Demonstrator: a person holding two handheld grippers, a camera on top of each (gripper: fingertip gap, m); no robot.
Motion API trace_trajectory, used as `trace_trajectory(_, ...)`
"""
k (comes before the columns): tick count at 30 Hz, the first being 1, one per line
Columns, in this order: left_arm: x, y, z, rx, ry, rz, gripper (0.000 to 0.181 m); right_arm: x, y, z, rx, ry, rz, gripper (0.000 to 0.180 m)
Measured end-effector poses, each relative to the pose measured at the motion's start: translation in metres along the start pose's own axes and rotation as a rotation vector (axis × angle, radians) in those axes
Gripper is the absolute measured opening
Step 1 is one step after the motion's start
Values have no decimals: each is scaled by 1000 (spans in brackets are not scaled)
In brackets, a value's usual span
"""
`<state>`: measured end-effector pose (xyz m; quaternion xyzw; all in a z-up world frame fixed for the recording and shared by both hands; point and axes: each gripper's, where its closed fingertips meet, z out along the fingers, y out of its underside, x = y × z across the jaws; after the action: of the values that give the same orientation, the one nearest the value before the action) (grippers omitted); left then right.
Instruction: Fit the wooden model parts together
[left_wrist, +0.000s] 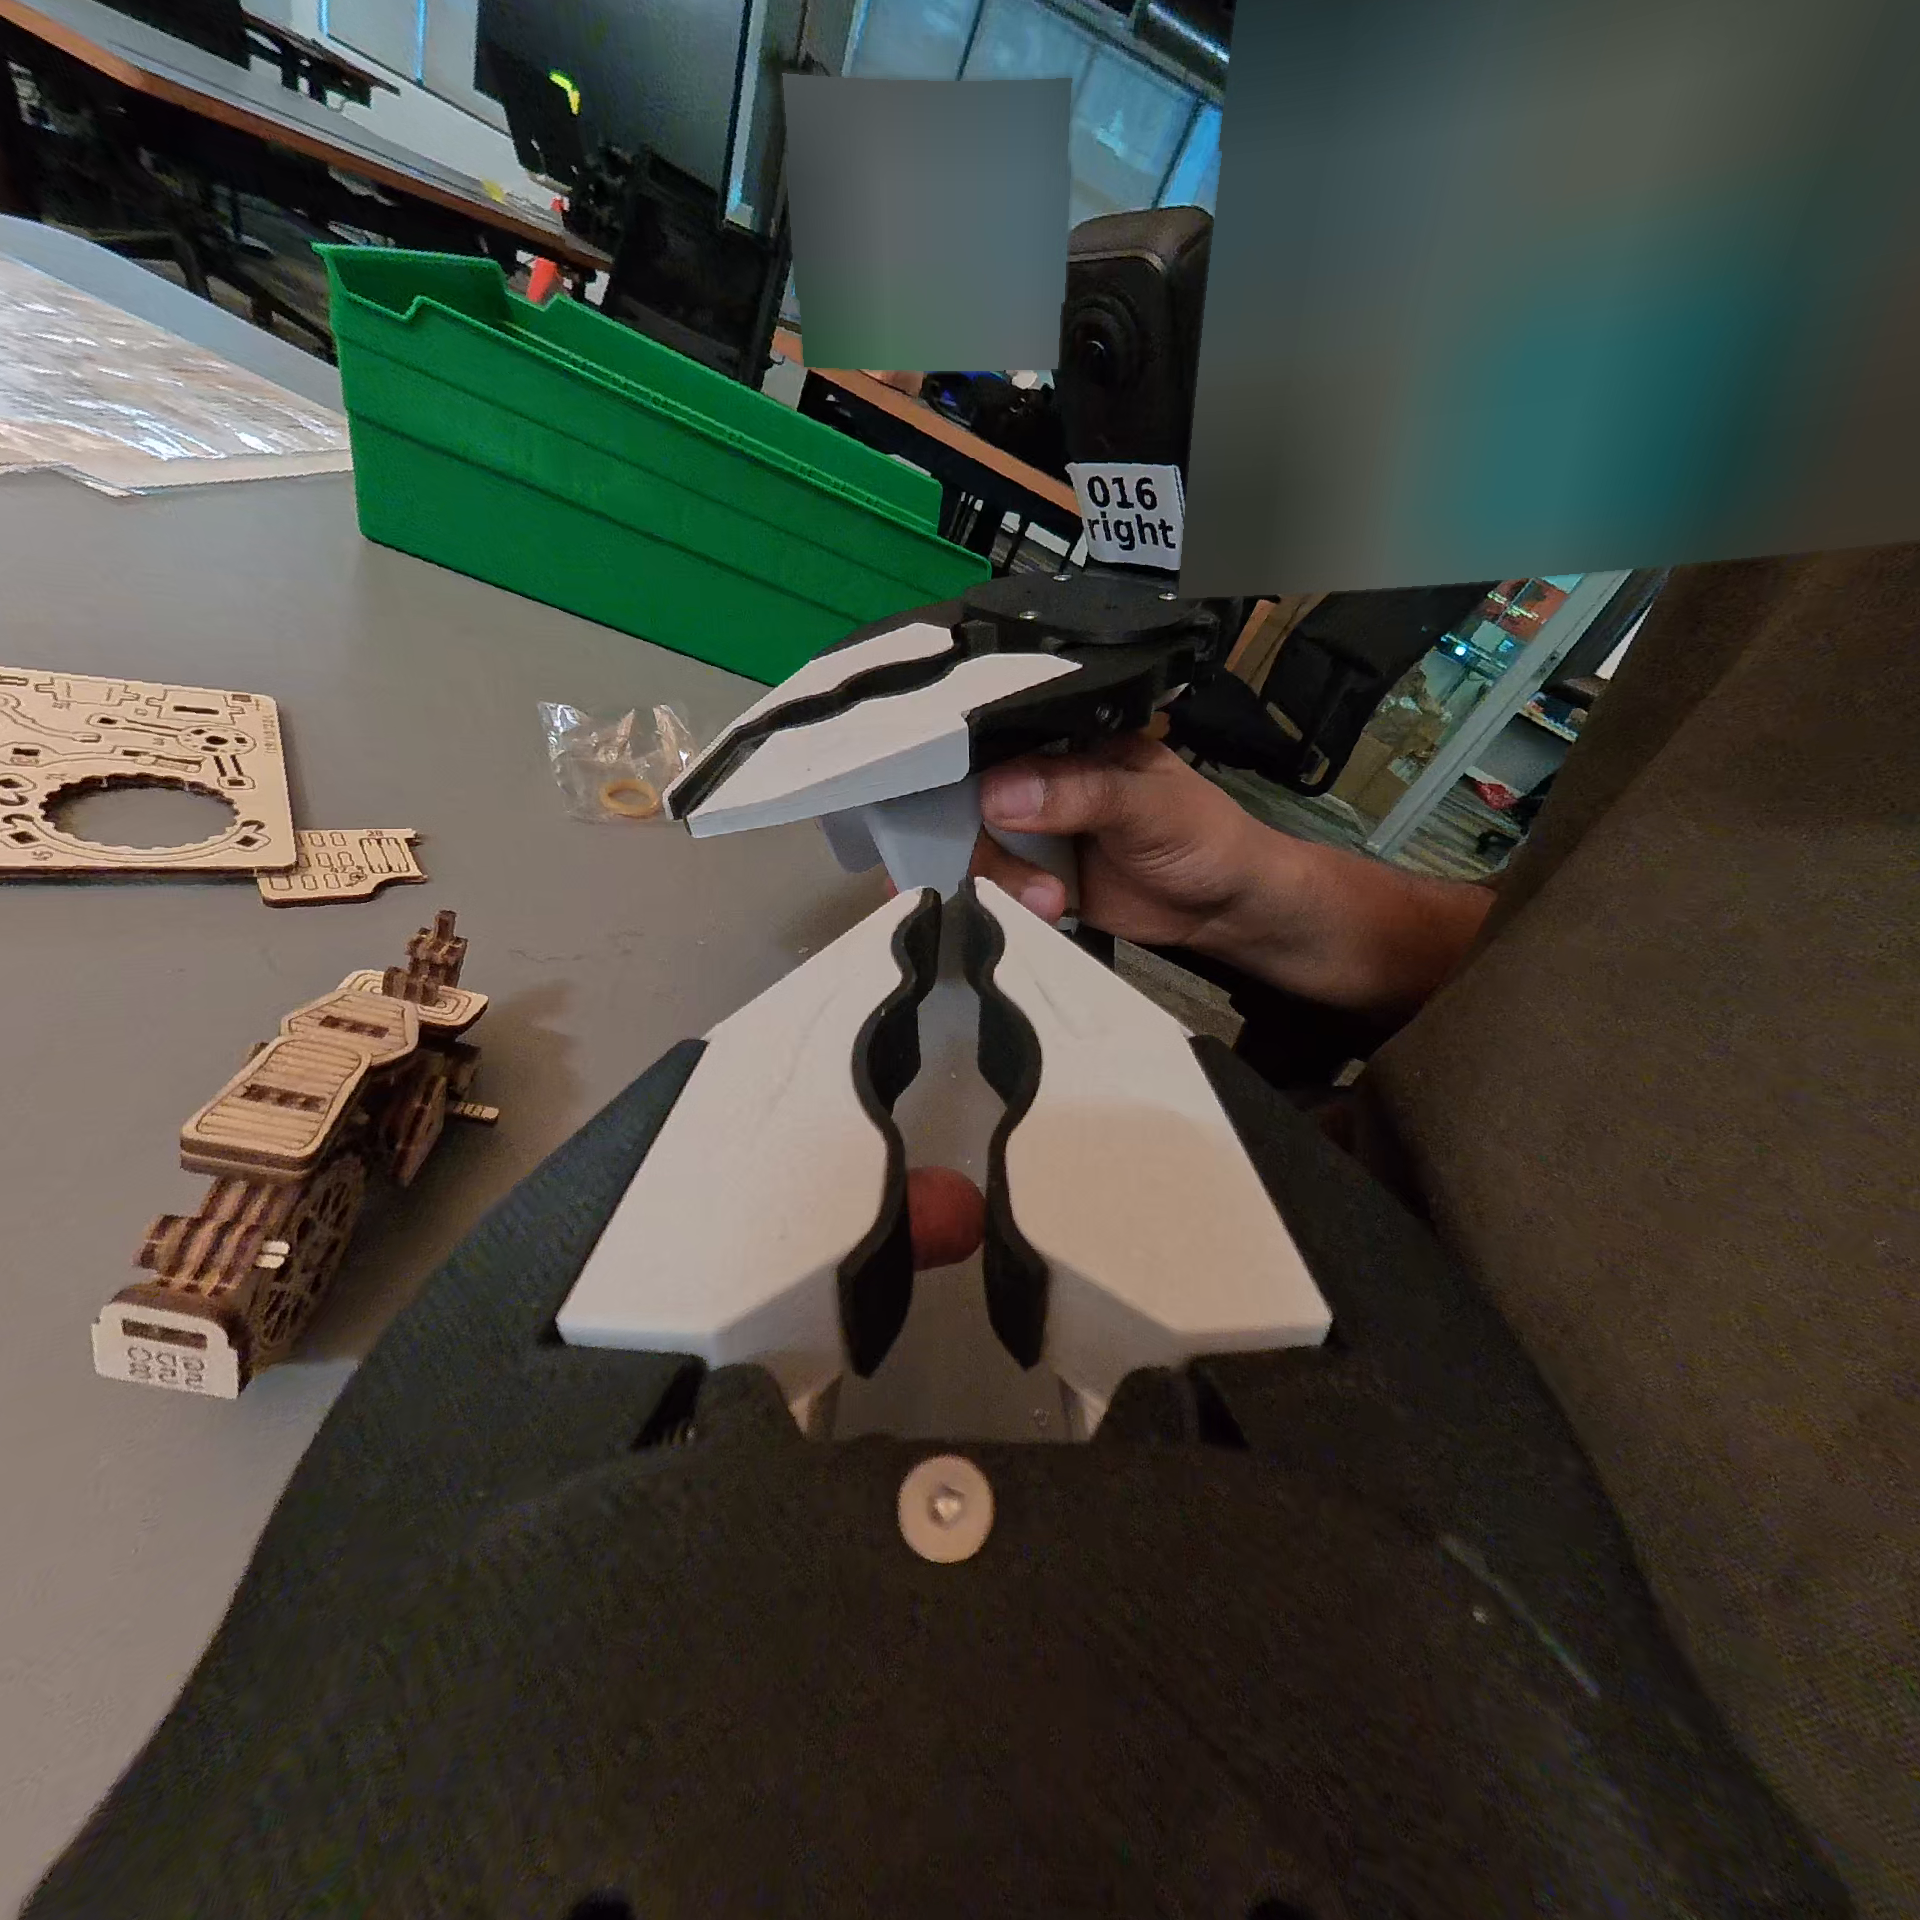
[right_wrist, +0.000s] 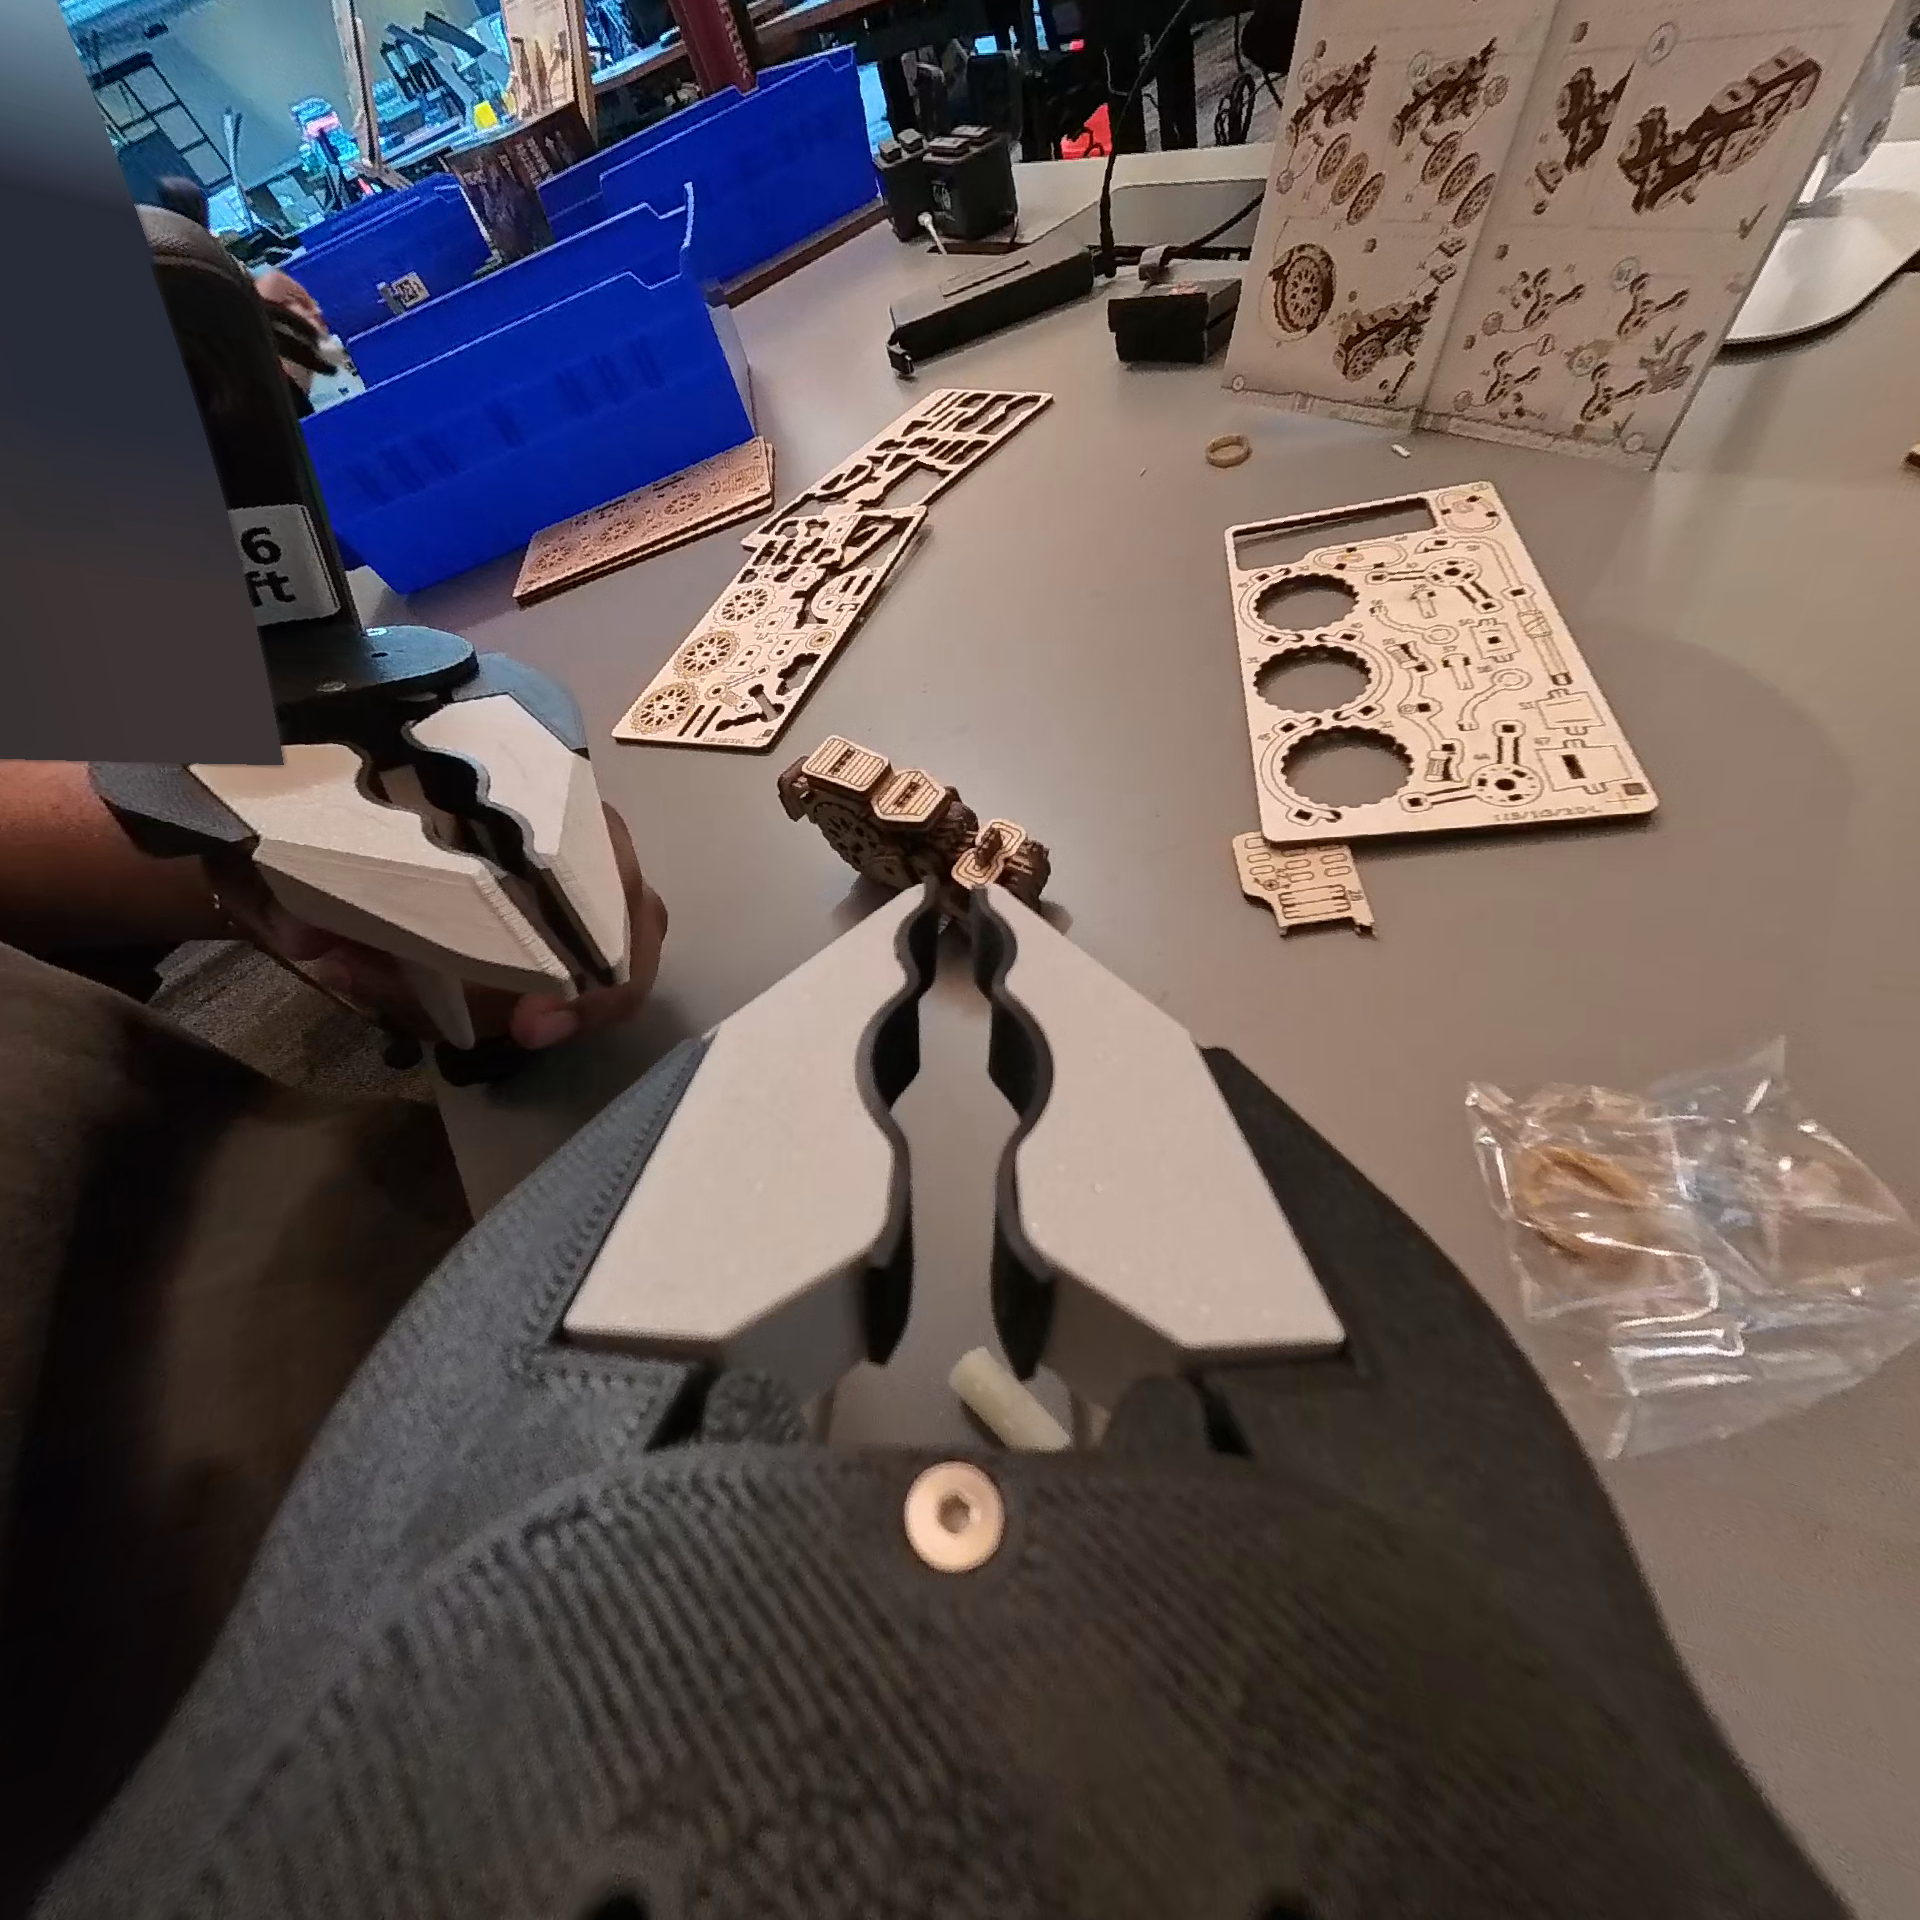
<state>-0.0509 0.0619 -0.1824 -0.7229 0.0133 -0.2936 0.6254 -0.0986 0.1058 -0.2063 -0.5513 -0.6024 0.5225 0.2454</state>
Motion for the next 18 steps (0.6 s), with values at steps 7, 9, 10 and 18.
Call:
trace_trajectory(7, 0, 0, 0, -2, 1, -3, 0, 0, 0, 0, 0, 1, 0, 4)
trace_trajectory(9, 0, 0, 0, -4, 2, -5, 0, 0, 0, 0, 0, 0, 1, 5)
trace_trajectory(10, 0, 1, 0, -4, 2, -5, 0, 0, 0, 0, 0, 0, 1, 5)
trace_trajectory(18, 0, 0, 0, -4, 2, -9, 0, 0, 1, 0, -1, -1, 3, 5)
